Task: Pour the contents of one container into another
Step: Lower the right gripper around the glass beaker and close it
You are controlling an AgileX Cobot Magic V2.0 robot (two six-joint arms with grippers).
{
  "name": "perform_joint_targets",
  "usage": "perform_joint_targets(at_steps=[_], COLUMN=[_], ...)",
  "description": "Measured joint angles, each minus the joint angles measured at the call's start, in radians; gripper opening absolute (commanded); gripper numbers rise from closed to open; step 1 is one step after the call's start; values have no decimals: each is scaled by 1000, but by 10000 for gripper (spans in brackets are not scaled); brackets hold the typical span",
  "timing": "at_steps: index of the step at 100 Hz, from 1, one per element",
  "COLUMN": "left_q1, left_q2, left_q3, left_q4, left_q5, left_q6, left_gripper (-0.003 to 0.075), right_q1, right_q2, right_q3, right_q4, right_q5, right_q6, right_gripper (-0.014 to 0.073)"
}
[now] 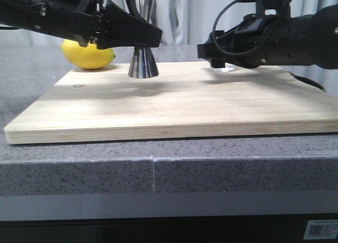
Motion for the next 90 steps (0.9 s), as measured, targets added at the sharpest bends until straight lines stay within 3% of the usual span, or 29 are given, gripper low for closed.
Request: perform_joint_targets(at_steps=[51,73,90], left_q1=[0,0,0], left_q2=[0,0,0], left_q3=[0,0,0], left_q4=[0,0,0], left_q5=[0,0,0], left_q6=[0,0,0], left_gripper=[-19,-19,-19], right_q1=[0,0,0], right_q2=[0,0,0], right_q3=[0,0,0], right_q4=[0,0,0], right_q5=[13,13,13], right_q6=[0,0,0], right_gripper=[357,260,246])
